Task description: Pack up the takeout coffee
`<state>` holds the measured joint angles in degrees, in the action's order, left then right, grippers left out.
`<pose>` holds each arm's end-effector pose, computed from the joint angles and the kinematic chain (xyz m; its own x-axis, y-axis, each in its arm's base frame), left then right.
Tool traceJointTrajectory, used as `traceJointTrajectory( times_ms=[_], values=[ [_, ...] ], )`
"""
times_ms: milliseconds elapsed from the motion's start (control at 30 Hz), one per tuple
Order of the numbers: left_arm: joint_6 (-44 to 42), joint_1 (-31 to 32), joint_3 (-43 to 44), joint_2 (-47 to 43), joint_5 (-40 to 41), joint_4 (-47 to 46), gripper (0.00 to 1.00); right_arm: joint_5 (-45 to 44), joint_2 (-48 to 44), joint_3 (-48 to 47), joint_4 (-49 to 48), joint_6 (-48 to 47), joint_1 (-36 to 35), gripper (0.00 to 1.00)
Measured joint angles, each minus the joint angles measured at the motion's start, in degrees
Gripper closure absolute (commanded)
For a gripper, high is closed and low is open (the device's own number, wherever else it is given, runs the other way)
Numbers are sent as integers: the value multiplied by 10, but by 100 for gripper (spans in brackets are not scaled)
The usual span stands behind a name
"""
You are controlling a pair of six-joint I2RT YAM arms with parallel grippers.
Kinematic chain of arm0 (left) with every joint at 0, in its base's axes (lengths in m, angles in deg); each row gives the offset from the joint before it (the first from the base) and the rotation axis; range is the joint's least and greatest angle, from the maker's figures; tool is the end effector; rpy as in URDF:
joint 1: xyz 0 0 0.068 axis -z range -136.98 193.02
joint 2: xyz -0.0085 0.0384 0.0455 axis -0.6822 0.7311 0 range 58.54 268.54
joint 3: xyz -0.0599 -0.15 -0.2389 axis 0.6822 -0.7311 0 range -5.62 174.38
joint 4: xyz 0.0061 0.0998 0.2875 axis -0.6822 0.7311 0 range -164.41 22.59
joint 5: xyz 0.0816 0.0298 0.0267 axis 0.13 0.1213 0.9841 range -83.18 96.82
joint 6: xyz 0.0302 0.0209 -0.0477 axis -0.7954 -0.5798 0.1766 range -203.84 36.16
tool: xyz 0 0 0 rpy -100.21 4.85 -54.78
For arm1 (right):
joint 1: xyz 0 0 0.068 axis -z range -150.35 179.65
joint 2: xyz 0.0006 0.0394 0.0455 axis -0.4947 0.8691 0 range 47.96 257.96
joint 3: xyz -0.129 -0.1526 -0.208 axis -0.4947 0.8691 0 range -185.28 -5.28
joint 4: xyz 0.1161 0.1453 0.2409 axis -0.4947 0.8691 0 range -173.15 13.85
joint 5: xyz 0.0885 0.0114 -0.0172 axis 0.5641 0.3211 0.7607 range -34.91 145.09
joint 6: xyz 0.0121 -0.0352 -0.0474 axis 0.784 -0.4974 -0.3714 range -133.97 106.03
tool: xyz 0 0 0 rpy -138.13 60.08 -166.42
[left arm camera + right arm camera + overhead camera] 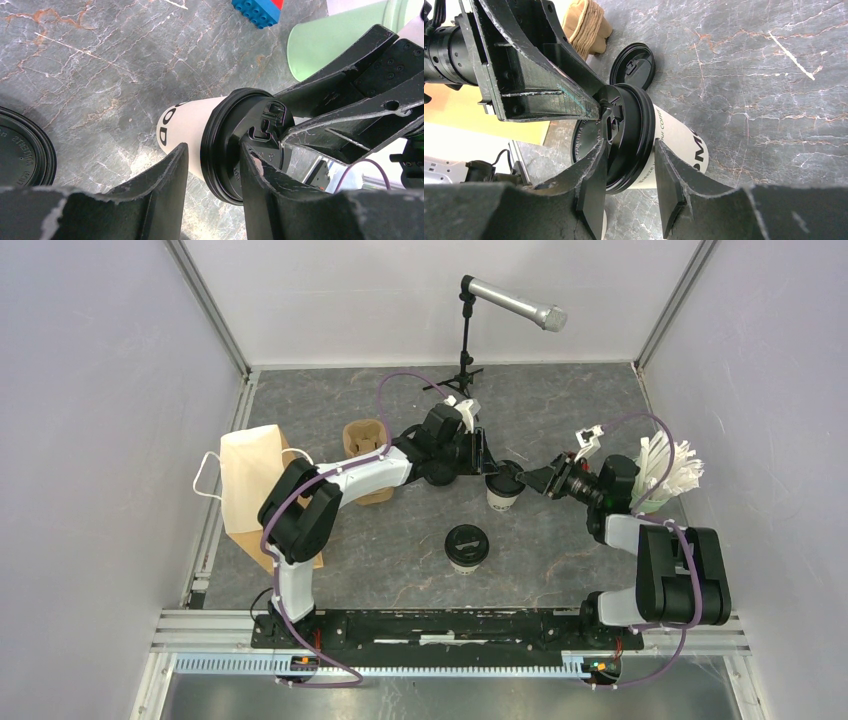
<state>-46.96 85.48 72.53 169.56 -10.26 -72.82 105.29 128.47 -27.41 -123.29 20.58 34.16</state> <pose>0.3548 -0.3425 0.2018 -0.8284 -0.0197 -0.5598 0.4086 0.6625 -0.6278 0.2764 0.0127 0.1419 -0.6409 0.4148 -0.6459 -0.3808 0.5588 0.7367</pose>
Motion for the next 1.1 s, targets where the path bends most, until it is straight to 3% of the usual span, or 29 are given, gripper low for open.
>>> traceJointTrajectory(
  times_ms=[733,1100],
  values=[
    [0,1,-1,0,4,-2,53,-7,25,21,-57,30,1,54],
    [-36,0,17,12,-19,-5,55,-55,-42,-46,141,2,-3,45]
  ],
)
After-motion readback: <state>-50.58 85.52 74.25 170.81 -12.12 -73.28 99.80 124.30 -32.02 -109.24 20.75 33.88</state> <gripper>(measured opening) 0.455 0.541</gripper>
